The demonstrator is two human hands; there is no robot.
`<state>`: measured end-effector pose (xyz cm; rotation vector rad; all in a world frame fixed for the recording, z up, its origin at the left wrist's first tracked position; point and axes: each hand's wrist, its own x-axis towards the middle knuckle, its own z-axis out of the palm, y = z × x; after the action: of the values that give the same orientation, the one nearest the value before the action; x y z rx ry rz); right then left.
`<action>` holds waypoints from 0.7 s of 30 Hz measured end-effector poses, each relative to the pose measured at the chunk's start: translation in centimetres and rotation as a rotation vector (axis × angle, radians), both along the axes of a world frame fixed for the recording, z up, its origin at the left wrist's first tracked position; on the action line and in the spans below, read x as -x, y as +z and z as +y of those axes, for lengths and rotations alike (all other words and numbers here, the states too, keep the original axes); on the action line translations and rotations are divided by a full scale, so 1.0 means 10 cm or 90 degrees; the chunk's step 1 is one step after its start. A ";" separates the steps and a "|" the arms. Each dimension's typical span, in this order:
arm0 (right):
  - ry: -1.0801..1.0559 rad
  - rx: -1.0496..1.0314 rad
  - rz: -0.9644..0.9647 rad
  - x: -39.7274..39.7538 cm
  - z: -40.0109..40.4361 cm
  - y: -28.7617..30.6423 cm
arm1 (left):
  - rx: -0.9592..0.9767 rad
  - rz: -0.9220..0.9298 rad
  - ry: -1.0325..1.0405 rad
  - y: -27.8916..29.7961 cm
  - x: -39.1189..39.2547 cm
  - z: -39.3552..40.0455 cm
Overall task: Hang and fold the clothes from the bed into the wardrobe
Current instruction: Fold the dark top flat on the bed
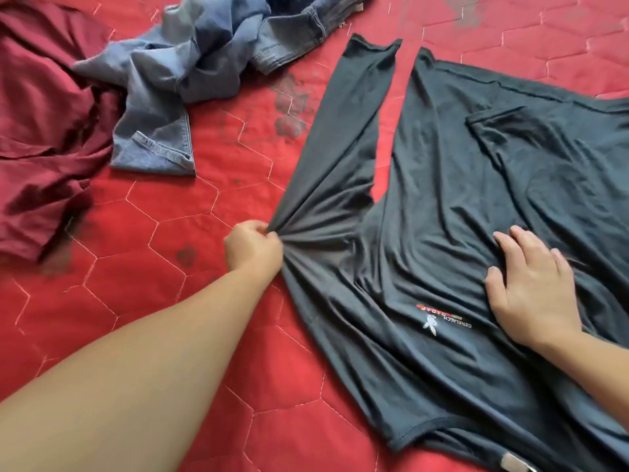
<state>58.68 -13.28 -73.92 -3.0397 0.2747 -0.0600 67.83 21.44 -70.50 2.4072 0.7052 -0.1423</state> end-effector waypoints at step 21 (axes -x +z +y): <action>-0.012 0.000 -0.007 -0.01 -0.02 0.01 | 0.788 0.024 0.047 0.45 -0.94 -0.43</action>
<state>58.74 -13.43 -73.87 -3.0352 0.3020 -0.0785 77.20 17.18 -66.04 1.1939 0.4829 -0.4406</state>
